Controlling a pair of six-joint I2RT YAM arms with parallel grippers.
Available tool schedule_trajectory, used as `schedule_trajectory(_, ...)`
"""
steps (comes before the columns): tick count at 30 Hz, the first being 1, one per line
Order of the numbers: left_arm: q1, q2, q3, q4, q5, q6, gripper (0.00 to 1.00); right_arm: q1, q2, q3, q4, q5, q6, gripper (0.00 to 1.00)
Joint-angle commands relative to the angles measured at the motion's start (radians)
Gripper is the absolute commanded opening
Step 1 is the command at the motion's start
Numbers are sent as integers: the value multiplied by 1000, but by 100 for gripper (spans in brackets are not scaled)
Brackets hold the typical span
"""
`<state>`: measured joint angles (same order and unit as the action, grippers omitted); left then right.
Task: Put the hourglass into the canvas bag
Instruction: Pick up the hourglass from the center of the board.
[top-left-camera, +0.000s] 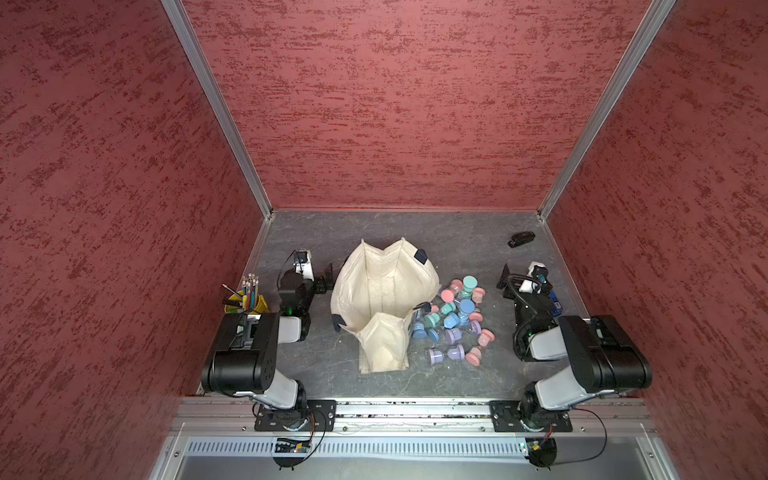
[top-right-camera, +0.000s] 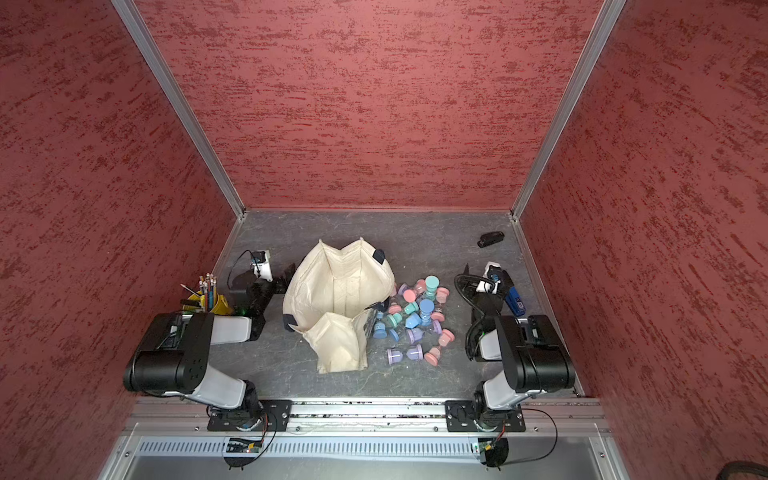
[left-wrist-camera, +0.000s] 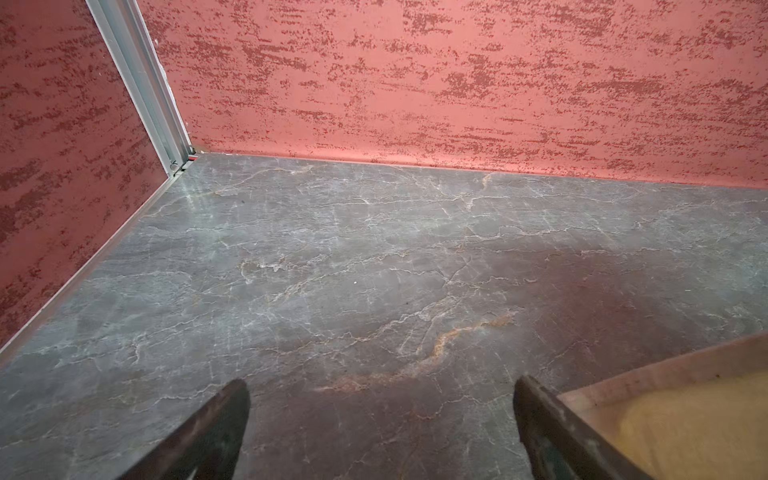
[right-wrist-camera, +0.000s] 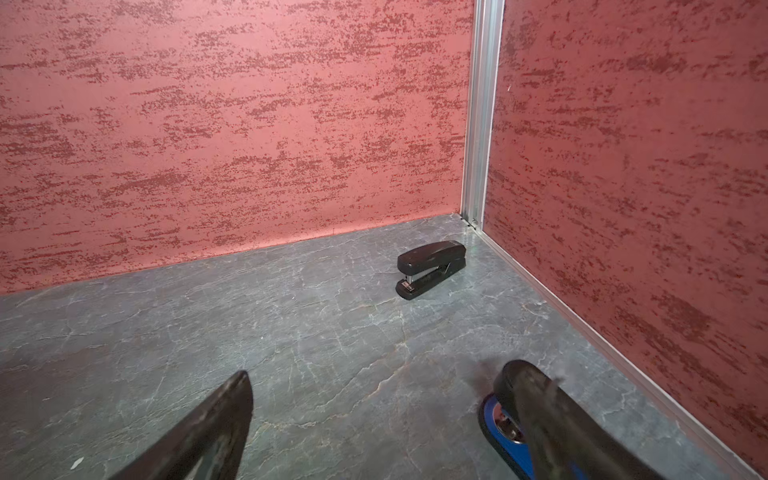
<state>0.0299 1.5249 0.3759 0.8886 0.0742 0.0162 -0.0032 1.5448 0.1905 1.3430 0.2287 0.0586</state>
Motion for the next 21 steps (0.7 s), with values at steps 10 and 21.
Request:
schedule_trajectory(10, 65, 4, -4, 13, 115, -25, 100, -4, 4, 10, 33, -10, -17, 99)
schedule_trajectory(21, 13, 5, 9, -9, 20, 1, 100, -4, 5, 10, 33, -11, -17, 99)
